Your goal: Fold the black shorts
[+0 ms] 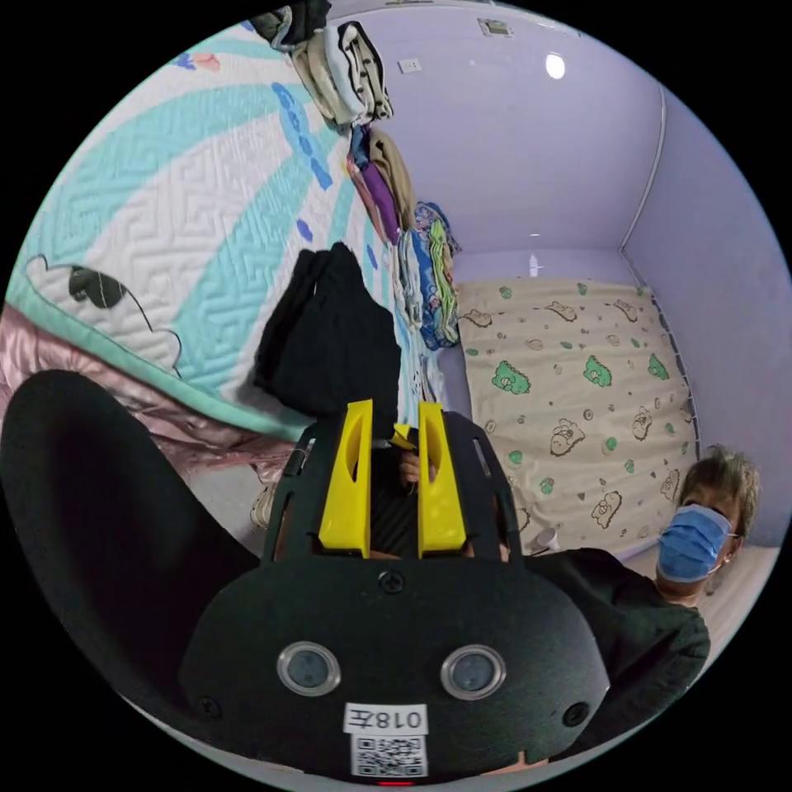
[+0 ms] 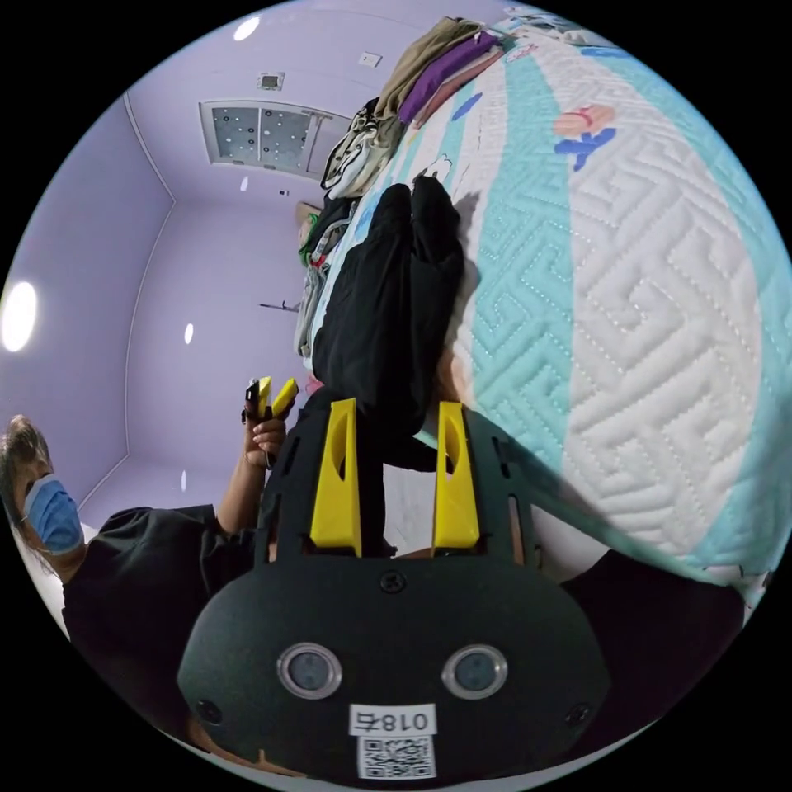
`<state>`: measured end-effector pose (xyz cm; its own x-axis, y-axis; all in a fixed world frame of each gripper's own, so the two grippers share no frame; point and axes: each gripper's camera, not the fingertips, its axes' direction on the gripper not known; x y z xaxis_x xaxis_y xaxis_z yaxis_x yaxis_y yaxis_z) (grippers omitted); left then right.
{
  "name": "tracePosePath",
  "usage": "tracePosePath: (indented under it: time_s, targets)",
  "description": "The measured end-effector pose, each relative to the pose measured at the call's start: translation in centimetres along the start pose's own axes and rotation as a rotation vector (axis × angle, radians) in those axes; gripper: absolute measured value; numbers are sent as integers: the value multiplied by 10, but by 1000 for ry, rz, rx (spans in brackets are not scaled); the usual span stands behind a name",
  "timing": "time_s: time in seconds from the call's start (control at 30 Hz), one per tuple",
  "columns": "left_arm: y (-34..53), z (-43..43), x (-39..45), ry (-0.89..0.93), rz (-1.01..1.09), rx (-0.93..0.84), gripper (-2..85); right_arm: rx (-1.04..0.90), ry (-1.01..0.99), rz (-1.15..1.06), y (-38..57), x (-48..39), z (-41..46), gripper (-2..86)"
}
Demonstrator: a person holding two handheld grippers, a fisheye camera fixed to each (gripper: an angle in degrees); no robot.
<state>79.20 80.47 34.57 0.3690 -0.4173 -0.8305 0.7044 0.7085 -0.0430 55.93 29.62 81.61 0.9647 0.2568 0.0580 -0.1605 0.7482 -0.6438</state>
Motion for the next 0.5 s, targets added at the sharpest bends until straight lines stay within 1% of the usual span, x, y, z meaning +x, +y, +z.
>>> tracePosePath:
  time_s: [0.07, 0.17, 0.27, 0.33, 0.4, 0.5]
  targets:
    - [6, 9, 4, -5, -11, -8, 86, 2, -20, 1, -1, 2, -3, 124]
    - [18, 22, 8, -10, -50, 12, 84, 23, -28, -8, -1, -3, -10, 56]
    - [30, 31, 15, -51, -86, 43, 86, 62, -66, 19, 1, -13, -25, 41]
    - [38, 32, 18, -88, -111, 87, 94, 102, -153, 27, 3, -22, -41, 36]
    - [50, 29, 20, -51, -142, 198, 110, 120, -200, 32, 4, -27, -50, 34]
    - [53, 25, 17, 42, -194, 277, 148, 146, -269, 50, 7, -31, -61, 34]
